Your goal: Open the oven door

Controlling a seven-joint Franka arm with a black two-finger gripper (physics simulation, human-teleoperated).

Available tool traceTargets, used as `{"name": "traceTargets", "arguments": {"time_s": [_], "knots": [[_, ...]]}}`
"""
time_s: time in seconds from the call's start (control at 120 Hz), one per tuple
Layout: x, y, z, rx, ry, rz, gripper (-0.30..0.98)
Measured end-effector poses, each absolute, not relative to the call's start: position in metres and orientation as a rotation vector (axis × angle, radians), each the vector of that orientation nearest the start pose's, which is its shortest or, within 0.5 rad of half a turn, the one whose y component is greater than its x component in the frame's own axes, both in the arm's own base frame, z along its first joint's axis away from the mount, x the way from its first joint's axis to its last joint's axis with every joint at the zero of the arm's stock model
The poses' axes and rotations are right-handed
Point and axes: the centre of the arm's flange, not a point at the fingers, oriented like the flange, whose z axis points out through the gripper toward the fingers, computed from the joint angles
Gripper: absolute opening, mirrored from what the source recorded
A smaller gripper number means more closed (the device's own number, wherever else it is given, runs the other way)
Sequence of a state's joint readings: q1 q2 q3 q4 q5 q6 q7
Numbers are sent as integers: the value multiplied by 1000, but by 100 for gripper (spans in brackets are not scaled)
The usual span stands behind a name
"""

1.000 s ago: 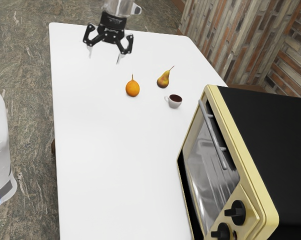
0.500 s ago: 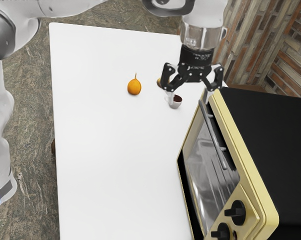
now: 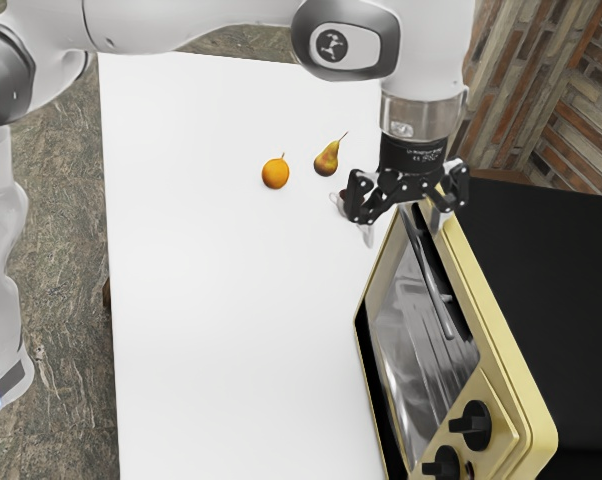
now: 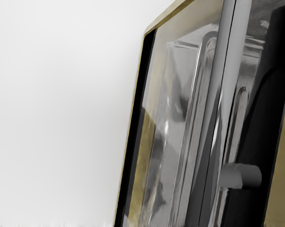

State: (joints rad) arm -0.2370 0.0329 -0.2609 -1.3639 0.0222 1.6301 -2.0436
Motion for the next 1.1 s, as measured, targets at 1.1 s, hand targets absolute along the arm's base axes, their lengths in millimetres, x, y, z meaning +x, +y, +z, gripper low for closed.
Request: {"name": "traceTargets", "arguments": {"time_s": [1.1], "knots": [[470,-290,702,-2583,-2188,-241,69]]}}
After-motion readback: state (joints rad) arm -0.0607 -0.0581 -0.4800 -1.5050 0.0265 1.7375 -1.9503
